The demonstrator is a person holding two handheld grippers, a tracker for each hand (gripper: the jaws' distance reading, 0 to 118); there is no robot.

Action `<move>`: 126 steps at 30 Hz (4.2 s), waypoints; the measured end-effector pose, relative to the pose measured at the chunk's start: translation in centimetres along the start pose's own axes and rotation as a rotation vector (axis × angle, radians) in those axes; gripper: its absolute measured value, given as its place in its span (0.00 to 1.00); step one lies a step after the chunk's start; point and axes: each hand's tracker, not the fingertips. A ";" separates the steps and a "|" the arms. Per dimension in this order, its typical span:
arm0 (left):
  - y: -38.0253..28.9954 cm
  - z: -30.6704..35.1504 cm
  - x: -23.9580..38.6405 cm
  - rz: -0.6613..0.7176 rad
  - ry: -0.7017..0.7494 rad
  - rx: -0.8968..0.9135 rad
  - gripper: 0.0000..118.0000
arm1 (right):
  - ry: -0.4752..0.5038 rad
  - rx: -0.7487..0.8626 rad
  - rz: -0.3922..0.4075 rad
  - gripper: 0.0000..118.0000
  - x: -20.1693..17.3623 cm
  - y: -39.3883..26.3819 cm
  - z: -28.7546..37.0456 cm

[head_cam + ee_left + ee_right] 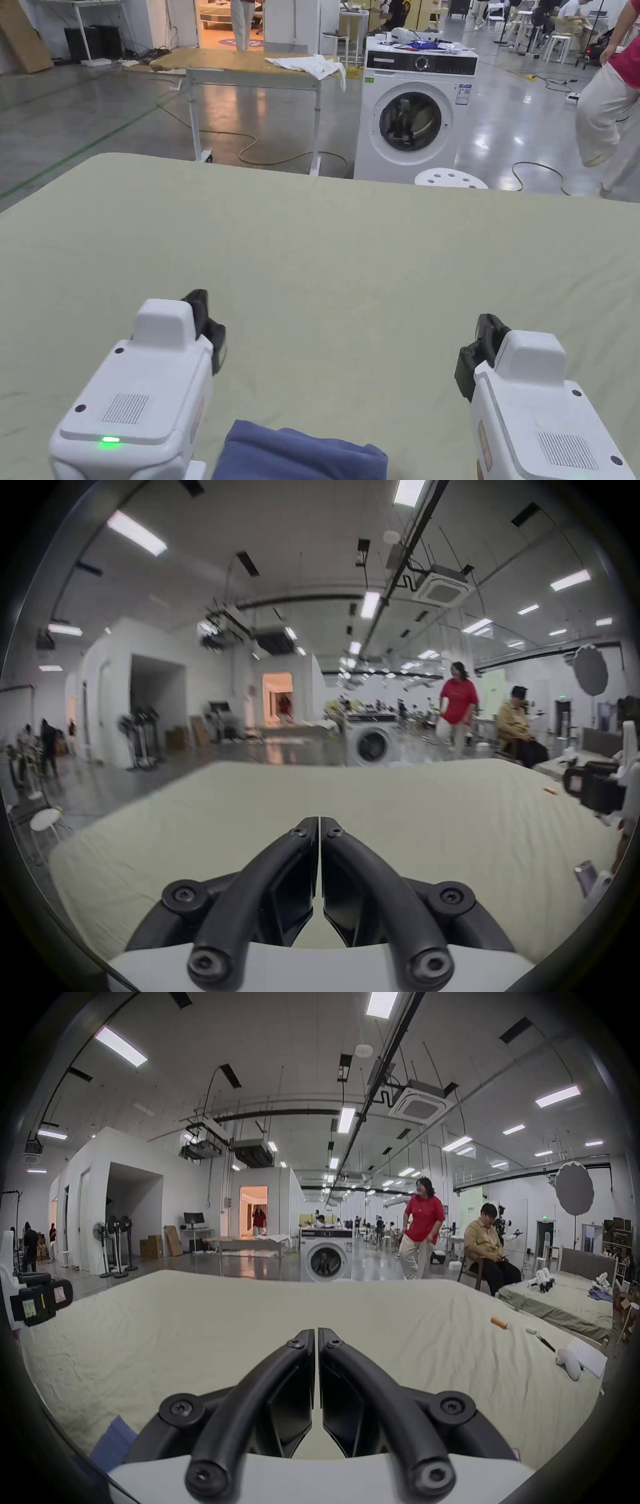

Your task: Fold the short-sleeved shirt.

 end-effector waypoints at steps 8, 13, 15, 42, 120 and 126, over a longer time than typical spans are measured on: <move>-0.3 1.4 -2.9 -0.007 0.023 0.009 0.03 | 0.034 0.005 0.012 0.01 -0.8 1.2 1.2; -1.5 2.1 -4.3 0.013 0.023 -0.033 0.03 | 0.179 -0.143 0.027 0.01 -3.7 -1.8 3.4; -2.1 2.3 -4.7 0.018 0.028 -0.048 0.03 | 0.230 -0.213 0.045 0.01 -5.4 -3.8 4.3; -15.2 -3.9 -8.5 0.608 -0.642 -0.830 0.64 | 0.190 -0.413 0.130 0.01 -9.4 -15.8 2.5; -5.3 -1.9 -24.6 0.310 -0.234 -0.632 0.56 | 0.061 -0.246 0.052 0.01 -0.3 -3.4 -4.3; -4.6 -3.2 -14.1 0.190 -0.228 -0.418 0.40 | 0.046 -0.215 0.033 0.01 -0.3 -3.1 -4.1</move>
